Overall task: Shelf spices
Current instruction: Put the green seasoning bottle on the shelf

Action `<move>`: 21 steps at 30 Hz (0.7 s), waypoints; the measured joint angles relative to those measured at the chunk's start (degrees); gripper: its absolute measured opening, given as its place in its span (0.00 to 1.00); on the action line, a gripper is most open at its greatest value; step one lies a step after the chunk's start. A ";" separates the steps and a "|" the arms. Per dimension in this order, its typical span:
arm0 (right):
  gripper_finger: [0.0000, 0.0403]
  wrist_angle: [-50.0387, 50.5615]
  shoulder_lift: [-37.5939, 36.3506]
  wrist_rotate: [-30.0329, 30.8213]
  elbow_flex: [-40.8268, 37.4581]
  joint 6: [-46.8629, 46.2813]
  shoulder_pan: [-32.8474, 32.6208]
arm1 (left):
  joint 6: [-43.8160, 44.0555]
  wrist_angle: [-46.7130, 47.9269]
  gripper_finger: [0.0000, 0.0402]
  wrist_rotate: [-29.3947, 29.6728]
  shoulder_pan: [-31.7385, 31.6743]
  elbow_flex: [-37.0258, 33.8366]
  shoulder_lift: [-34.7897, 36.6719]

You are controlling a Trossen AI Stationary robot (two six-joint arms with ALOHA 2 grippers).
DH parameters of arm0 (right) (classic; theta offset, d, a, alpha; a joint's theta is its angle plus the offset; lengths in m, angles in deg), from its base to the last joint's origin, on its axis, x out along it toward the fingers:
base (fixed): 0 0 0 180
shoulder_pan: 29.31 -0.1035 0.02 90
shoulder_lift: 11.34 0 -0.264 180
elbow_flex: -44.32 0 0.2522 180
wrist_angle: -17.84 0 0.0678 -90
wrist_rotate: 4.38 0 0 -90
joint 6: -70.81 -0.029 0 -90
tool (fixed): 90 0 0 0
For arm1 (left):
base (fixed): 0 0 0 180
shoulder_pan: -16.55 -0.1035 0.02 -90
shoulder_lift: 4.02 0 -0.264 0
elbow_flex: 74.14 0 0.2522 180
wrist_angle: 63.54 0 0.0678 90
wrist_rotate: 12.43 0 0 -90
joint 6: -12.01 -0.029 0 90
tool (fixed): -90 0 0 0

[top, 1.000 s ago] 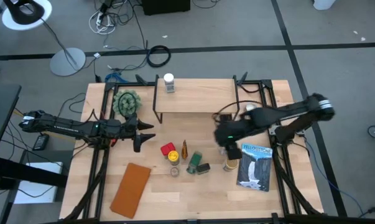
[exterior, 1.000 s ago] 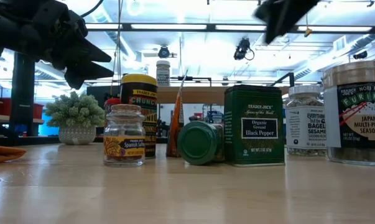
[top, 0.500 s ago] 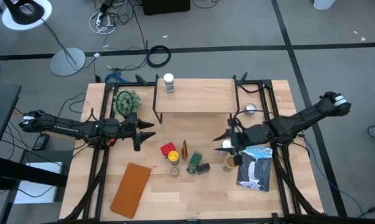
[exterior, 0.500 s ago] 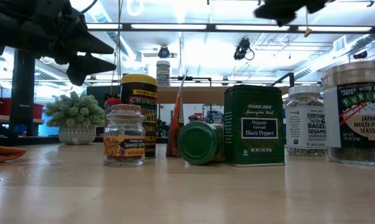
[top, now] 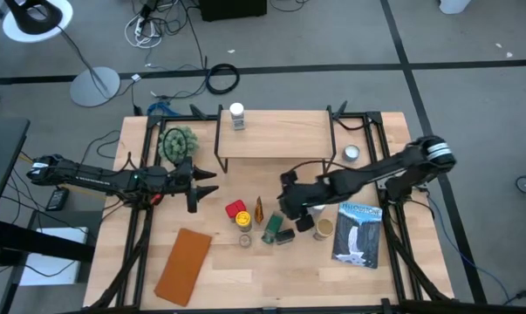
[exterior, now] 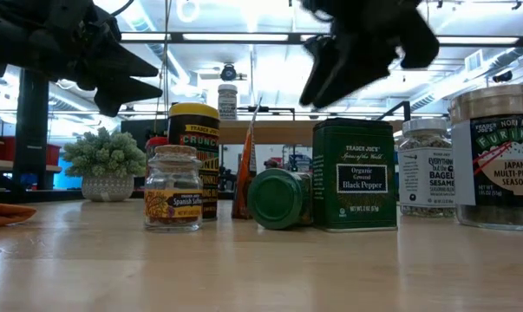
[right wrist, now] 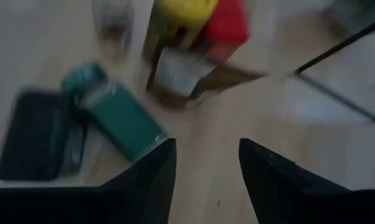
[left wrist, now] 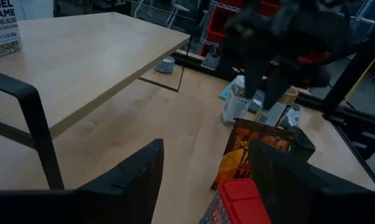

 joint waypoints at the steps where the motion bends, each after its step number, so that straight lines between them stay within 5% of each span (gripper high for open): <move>1: 0.44 2.30 1.79 -0.56 1.75 1.45 0.02 | 0.00 0.00 0.59 -0.09 0.00 -0.02 0.00; 12: 0.48 15.85 18.20 -4.98 15.90 13.74 -3.60 | 0.01 0.11 0.59 -0.46 0.00 -0.02 0.00; 21: 0.57 15.15 22.31 -5.34 22.28 16.18 -7.27 | 0.02 0.10 0.59 -0.56 0.02 0.00 0.00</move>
